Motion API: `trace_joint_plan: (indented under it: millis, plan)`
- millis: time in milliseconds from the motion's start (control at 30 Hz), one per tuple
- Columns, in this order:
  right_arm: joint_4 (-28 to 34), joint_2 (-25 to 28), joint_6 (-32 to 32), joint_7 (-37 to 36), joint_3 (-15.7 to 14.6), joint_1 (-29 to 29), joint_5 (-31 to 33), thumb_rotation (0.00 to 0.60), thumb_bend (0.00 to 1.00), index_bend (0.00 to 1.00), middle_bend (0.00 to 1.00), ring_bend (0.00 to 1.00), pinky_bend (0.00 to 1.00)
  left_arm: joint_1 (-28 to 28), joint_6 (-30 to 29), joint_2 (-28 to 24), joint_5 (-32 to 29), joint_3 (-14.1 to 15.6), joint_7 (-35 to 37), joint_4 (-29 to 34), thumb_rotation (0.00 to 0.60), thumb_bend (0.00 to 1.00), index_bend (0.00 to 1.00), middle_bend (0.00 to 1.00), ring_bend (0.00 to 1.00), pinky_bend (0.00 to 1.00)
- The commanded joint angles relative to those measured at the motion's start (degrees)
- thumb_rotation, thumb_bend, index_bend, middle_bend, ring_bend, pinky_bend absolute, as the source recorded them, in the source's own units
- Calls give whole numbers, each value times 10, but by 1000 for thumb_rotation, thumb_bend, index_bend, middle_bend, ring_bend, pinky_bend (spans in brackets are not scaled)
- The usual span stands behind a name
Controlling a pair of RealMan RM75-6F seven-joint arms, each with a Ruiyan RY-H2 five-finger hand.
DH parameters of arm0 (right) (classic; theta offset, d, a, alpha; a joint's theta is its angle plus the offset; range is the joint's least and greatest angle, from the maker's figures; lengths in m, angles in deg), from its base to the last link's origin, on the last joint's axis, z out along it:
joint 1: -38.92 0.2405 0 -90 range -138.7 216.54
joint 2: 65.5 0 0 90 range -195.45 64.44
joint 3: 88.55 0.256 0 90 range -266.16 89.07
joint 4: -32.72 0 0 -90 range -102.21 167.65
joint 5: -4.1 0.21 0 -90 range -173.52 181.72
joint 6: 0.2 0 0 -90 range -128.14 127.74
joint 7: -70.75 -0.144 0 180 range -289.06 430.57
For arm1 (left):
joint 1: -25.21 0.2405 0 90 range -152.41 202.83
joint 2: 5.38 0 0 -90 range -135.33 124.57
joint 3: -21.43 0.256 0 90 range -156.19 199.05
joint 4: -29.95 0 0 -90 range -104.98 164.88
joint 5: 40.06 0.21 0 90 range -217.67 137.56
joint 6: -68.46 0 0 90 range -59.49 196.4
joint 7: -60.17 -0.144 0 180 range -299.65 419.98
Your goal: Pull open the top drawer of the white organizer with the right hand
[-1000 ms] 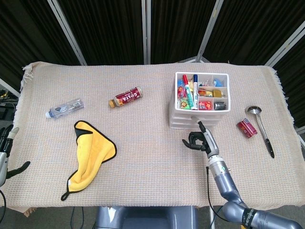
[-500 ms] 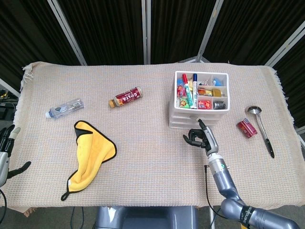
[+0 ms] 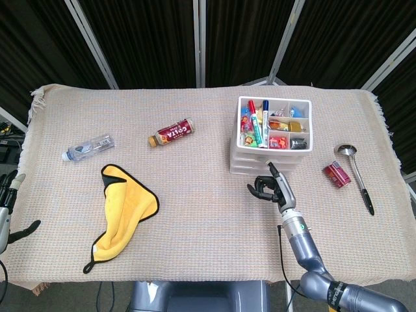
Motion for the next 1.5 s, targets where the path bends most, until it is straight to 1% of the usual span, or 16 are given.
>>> trace_joint_plan:
  millis: [33,367,933,1133,1267,1500]
  plan:
    - [2,0,-4,-2,0,1,-2,600,229,147,747,778,569,0,-1,0,1,0,0,0,600,52,0,0,0,0]
    - [12,6,-9,-7,-7,-3,-14,600,229,148,747,778,567,-2,8,0,-7,-2,-1,-2,600,52,0,0,0,0]
    - [33,8,-1,-9,-41,-16,-65,600,229,148,745,778,564,-4,12,3,-11,-3,-11,-2,600,54,0,0,0,0]
    - [42,13,8,-9,-59,-25,-88,600,229,148,738,773,562,-4,12,4,-11,-3,-13,-2,600,54,0,0,0,0]
    - [47,14,21,-10,-65,-32,-101,600,229,147,727,770,561,-4,11,4,-10,-3,-15,-2,600,54,0,0,0,0]
    - [78,26,62,11,-88,-52,-137,600,230,125,706,759,554,-3,9,4,-9,-3,-16,0,600,54,0,0,0,0]
